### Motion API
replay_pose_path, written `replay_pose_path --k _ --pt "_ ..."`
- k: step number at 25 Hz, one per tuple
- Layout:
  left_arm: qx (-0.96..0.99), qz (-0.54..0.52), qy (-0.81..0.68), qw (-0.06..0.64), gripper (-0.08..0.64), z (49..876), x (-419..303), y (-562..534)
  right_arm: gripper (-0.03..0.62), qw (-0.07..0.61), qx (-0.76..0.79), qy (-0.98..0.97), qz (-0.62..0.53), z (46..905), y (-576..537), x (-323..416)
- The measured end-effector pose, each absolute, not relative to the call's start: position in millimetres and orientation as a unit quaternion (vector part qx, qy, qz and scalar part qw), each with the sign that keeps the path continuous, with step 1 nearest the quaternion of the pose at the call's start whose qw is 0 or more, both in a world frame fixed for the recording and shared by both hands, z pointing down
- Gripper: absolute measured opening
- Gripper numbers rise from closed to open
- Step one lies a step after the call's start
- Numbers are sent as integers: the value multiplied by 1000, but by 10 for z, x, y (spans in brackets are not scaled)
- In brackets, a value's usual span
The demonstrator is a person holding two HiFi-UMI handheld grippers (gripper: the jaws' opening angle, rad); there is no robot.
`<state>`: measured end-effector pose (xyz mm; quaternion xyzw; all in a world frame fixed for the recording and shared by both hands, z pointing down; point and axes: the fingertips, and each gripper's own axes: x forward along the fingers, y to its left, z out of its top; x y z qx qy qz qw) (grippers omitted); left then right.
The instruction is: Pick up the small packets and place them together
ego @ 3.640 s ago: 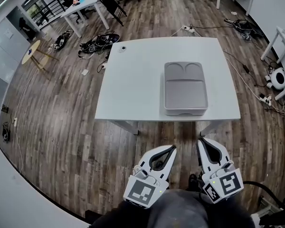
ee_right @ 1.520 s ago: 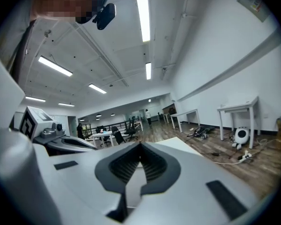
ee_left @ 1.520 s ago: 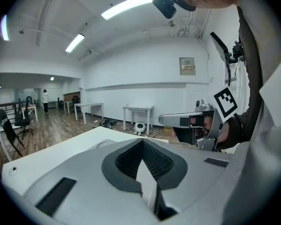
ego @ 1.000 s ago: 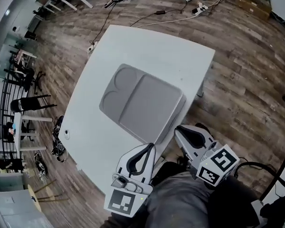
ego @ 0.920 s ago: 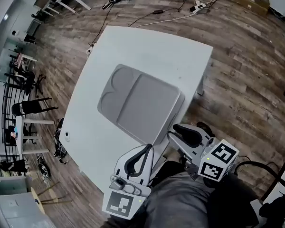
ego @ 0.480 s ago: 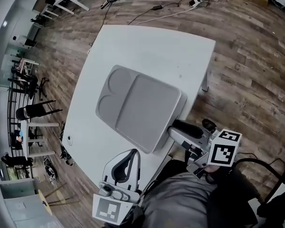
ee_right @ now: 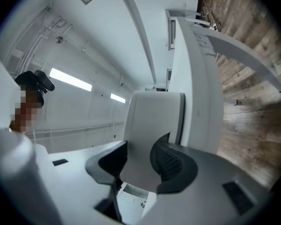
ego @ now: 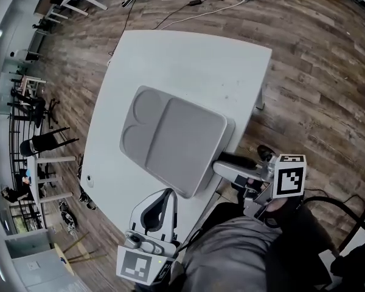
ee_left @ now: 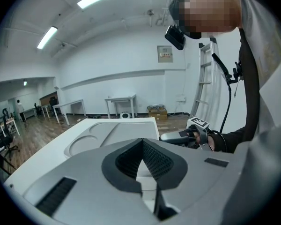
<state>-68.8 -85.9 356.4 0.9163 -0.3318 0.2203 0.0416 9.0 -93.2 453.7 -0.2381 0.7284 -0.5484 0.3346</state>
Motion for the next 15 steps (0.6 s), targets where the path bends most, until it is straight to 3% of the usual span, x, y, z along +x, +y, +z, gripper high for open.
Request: replay_pose_path --k 15 --pt "910 231 -341 52 2 3592 -683 -944 111 373 -197 701 -574 4580 -918 87"
